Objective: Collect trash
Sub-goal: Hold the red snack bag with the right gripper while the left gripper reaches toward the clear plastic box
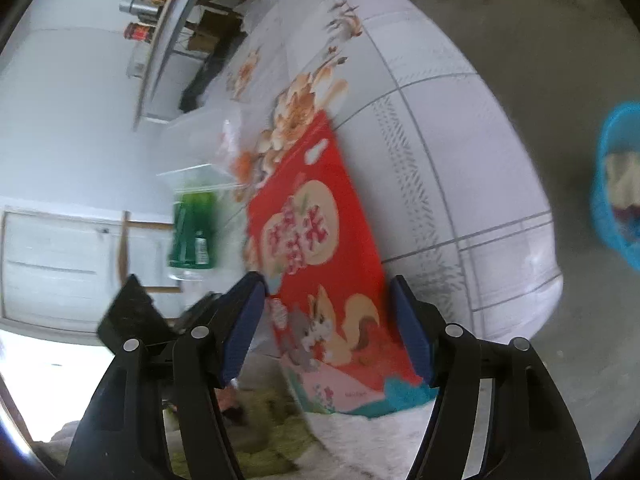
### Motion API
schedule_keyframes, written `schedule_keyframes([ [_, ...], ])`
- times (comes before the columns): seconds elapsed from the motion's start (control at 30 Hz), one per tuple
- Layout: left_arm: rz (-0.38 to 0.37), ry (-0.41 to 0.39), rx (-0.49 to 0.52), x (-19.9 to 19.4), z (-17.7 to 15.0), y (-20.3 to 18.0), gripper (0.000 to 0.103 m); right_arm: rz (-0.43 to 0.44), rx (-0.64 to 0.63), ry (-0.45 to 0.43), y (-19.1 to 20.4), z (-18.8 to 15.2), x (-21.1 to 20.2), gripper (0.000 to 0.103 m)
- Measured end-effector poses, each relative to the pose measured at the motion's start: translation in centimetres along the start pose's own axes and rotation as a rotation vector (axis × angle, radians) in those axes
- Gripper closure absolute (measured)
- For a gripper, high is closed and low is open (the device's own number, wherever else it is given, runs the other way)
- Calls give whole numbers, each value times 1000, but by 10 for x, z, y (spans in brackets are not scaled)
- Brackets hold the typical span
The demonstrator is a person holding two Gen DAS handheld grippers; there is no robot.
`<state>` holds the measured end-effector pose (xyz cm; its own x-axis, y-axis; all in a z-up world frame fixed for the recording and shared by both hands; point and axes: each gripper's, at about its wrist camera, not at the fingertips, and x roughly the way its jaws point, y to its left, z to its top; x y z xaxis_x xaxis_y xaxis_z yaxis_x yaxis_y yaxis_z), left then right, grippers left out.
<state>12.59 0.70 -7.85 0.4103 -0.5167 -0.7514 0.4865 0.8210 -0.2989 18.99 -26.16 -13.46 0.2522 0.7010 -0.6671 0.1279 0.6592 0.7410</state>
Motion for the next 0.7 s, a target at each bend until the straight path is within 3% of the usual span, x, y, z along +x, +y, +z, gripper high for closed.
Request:
schedule_keyframes([
  [0.17, -5, 0, 2, 4, 2, 1, 89, 180, 57, 47, -5, 2, 10, 54],
  [0.27, -6, 1, 4, 4, 3, 1, 89, 101, 35, 61, 1, 3, 22, 67],
  [0.33, -5, -3, 6, 5, 3, 1, 89, 93, 26, 62, 6, 4, 27, 85],
  [0.43, -21, -2, -16, 4, 3, 3, 89, 80, 3, 36, 11, 5, 26, 95],
  [0.57, 24, -53, 15, -12, 9, 2, 87, 63, -20, -8, 12, 6, 16, 96],
  [0.67, 74, -129, 41, -31, 17, 3, 70, 63, -17, -32, 10, 8, 14, 96],
  [0.7, 96, -156, 26, -37, 20, 7, 59, 67, -15, -36, 9, 8, 14, 96],
])
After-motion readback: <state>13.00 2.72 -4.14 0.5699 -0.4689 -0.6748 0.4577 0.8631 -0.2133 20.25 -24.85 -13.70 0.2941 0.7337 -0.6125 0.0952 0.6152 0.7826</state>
